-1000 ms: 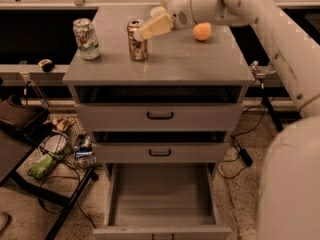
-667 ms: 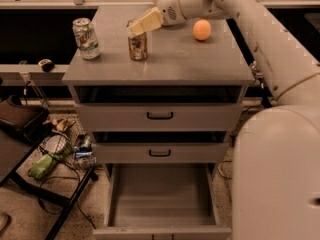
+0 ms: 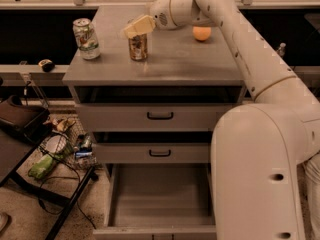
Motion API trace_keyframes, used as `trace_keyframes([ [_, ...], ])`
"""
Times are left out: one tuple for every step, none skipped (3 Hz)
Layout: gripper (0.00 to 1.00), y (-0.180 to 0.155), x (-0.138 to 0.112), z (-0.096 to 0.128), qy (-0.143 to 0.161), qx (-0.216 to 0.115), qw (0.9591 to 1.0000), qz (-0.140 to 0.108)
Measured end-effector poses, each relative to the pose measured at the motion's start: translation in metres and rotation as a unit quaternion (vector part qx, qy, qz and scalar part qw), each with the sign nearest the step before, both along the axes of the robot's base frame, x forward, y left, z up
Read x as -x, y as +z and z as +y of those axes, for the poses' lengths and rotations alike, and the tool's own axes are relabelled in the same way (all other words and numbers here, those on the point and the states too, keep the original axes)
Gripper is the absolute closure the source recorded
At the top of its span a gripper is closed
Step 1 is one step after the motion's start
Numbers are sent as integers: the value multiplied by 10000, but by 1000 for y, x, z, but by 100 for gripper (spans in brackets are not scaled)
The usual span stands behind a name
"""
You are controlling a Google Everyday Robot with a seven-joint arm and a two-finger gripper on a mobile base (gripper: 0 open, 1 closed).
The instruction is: Place orange can into bottom drawer
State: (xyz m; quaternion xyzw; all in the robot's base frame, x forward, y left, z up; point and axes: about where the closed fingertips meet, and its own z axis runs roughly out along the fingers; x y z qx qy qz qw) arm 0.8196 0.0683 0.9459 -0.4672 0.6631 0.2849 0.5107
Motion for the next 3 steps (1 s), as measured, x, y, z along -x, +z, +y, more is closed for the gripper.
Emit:
trace_keyframes([
  [18,-13,-6,6,-9,-222,9997,37],
  [41,-22,-8,10,-63,-355,9993,23],
  [65,-23,-9,12,-65,-361,9993,28],
])
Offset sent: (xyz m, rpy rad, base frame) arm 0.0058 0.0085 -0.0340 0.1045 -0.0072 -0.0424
